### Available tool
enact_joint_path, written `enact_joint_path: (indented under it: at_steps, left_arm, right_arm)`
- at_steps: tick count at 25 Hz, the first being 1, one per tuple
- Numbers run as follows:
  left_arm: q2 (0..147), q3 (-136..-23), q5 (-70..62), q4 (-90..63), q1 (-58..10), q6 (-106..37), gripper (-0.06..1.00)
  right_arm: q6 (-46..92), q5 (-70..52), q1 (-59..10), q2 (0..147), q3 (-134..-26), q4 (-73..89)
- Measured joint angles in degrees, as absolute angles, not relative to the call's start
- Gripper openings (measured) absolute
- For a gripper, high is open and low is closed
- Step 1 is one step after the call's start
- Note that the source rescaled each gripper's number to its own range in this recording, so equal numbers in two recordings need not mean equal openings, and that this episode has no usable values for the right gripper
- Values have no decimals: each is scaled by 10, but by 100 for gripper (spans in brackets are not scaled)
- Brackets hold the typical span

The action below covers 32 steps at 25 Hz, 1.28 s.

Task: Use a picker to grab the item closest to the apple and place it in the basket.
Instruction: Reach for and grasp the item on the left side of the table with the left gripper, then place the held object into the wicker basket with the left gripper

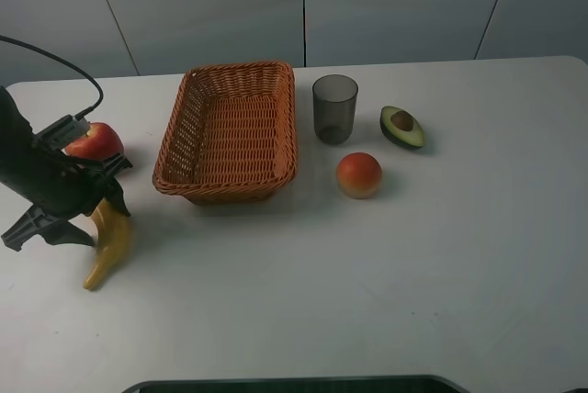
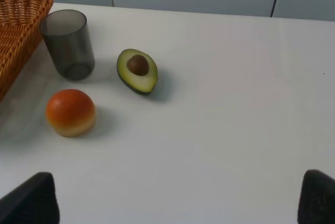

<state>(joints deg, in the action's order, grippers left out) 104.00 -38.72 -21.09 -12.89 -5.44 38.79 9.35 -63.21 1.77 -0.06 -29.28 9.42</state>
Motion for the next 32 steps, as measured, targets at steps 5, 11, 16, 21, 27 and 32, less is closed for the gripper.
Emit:
enact_joint_path:
  at_steps: [5,11,16,21,27,32]
  left_arm:
    - [1040,-387,-213,-134,-54,389,1]
    - [1042,-387,-213,-139,-54,389,1]
    - [1042,-387,-213,-139,-54,387,1]
    - [1042,-387,-217,-139,-54,385,1]
    - [1042,-388,-263,-128,-54,358,1]
    - [1004,-388,-291,-123,-56,334,1]
  right_arm:
    - [93,-632,18,-1,-293,94]
    - [93,-632,18,-1,-293,94]
    - [93,-632,18,-1,-293,94]
    - [93,-632,18,-1,-293,94]
    - [93,-632,18,-1,-293,94]
    - [93,-632,18,-1,-293,94]
